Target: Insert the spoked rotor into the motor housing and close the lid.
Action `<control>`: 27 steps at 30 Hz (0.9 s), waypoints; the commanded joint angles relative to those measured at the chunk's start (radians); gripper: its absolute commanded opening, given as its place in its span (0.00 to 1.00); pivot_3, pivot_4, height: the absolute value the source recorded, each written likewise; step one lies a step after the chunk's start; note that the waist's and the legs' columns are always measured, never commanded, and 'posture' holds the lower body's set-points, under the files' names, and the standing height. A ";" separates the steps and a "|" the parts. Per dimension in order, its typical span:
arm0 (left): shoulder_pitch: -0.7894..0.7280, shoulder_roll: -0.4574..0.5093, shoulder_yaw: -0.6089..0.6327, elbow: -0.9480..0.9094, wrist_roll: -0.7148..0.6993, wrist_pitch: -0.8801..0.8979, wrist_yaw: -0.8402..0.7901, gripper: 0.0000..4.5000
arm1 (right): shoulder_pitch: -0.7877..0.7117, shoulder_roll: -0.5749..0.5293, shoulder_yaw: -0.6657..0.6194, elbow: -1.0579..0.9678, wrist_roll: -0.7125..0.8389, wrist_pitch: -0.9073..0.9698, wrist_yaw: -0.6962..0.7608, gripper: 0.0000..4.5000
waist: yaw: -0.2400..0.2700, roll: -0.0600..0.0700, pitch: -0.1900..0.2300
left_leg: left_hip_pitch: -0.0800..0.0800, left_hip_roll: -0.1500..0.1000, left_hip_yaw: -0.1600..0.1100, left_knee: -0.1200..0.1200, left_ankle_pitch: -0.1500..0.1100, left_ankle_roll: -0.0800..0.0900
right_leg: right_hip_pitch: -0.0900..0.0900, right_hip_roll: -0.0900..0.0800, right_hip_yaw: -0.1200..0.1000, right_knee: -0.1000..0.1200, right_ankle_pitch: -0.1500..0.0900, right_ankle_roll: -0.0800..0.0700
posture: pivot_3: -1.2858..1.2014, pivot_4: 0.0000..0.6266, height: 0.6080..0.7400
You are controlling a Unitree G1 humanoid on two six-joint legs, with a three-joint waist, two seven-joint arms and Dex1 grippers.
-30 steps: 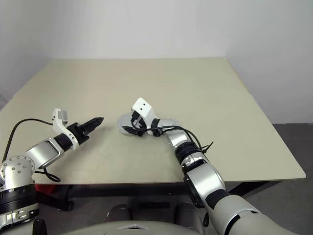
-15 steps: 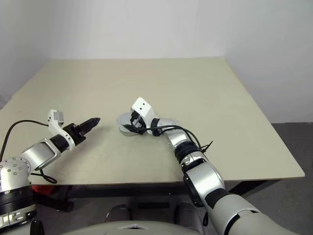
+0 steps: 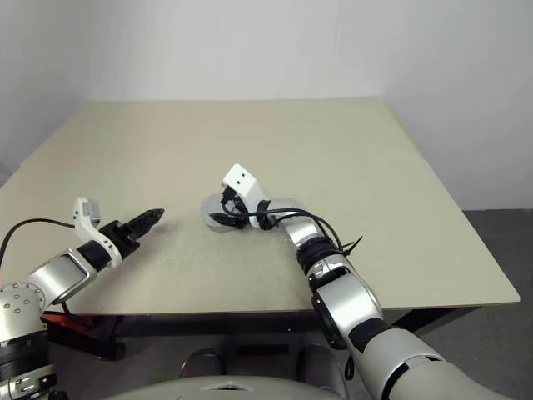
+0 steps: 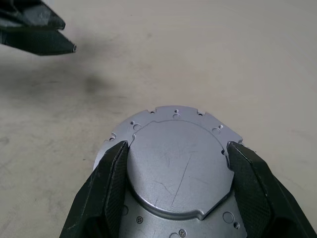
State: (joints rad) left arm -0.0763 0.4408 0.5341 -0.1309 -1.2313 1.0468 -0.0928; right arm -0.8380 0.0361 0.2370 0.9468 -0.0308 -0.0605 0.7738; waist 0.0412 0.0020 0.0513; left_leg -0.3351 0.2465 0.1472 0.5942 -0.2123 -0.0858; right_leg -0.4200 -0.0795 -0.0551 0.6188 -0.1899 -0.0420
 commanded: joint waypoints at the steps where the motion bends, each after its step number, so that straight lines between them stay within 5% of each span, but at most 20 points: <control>1: -0.008 -0.002 -0.003 -0.043 -0.023 -0.007 0.005 0.58 | -0.009 -0.004 -0.002 0.002 -0.016 0.027 -0.017 0.68 | 0.000 0.000 0.000 | 0.000 0.000 0.000 0.000 0.000 0.000 | 0.000 0.000 0.000 0.000 0.000 0.001 | 0.52 0.00 1.00; 27: -0.002 -0.008 -0.013 -0.053 -0.026 -0.011 0.016 0.58 | 0.000 -0.005 0.050 0.023 -0.065 0.051 -0.003 0.68 | -0.002 0.000 0.000 | 0.001 0.000 0.000 0.000 0.000 0.000 | 0.000 0.000 0.001 0.000 -0.001 0.002 | 0.52 0.00 1.00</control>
State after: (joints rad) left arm -0.0710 0.4272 0.5149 -0.1480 -1.2343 1.0444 -0.0779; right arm -0.8523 0.0407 0.2524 0.9473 -0.0587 -0.0388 0.7490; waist 0.0396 0.0023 0.0514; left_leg -0.3338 0.2461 0.1471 0.5939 -0.2123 -0.0861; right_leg -0.4194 -0.0791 -0.0544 0.6191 -0.1913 -0.0397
